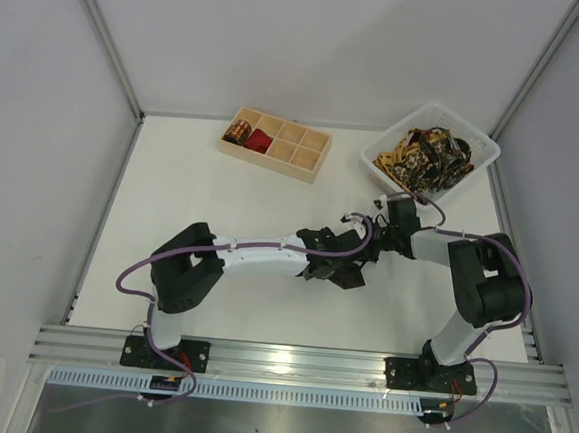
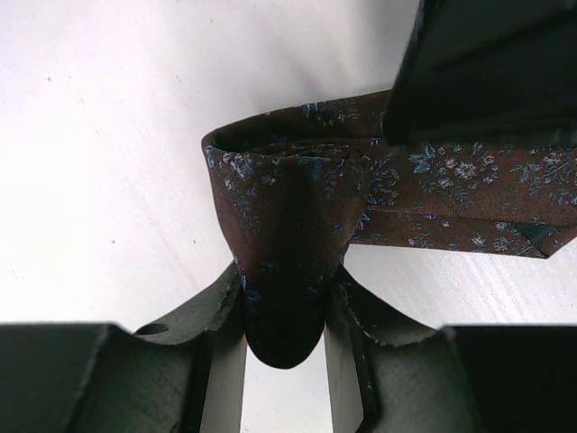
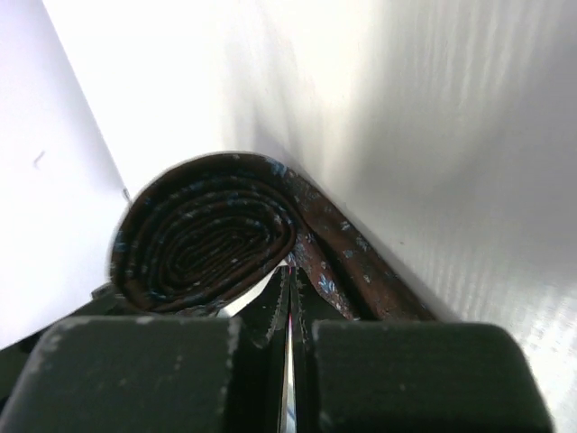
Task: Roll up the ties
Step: Roll the tie
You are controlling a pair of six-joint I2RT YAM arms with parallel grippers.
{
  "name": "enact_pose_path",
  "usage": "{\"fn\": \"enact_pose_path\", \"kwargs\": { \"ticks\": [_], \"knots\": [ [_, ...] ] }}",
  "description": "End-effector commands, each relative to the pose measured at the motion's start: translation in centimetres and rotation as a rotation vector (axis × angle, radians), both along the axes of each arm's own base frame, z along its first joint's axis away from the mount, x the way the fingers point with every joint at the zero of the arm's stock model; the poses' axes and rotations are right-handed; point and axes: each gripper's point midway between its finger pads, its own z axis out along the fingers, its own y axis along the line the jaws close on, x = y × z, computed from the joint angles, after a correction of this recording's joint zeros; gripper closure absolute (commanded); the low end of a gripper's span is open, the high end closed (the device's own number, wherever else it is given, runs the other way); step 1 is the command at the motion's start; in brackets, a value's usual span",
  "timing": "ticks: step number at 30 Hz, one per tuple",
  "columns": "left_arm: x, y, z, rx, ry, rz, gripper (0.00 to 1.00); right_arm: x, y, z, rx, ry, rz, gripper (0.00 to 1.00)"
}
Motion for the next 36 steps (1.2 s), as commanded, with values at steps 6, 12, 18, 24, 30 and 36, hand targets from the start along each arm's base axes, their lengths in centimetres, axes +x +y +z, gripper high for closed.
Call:
{"fn": "enact_pose_path", "kwargs": {
  "ticks": [6,12,18,24,30,36],
  "knots": [
    [0.5,-1.0,1.9,-0.042,-0.040,-0.017,1.00,3.3,-2.0,-1.6,-0.154,-0.061,-0.025,1.00],
    [1.0,-1.4,2.3,-0.052,-0.057,-0.004,0.99,-0.1,-1.7,-3.9,-0.100,0.020,-0.020,1.00],
    [1.6,-1.4,2.5,-0.050,-0.069,0.005,1.00,-1.4,-1.4,-2.8,-0.065,0.016,-0.014,1.00],
    [1.2,-0.5,1.8,-0.022,-0.067,-0.012,1.00,0.4,-2.5,-1.0,-0.124,-0.032,-0.017,1.00],
    [0.7,0.3,1.4,-0.014,-0.065,-0.038,1.00,0.8,-1.4,2.7,-0.054,-0.073,-0.027,1.00],
    [0.6,0.8,0.7,-0.010,-0.070,-0.028,0.99,-0.5,-0.1,2.9,0.025,-0.038,-0.052,1.00]
  ]
}}
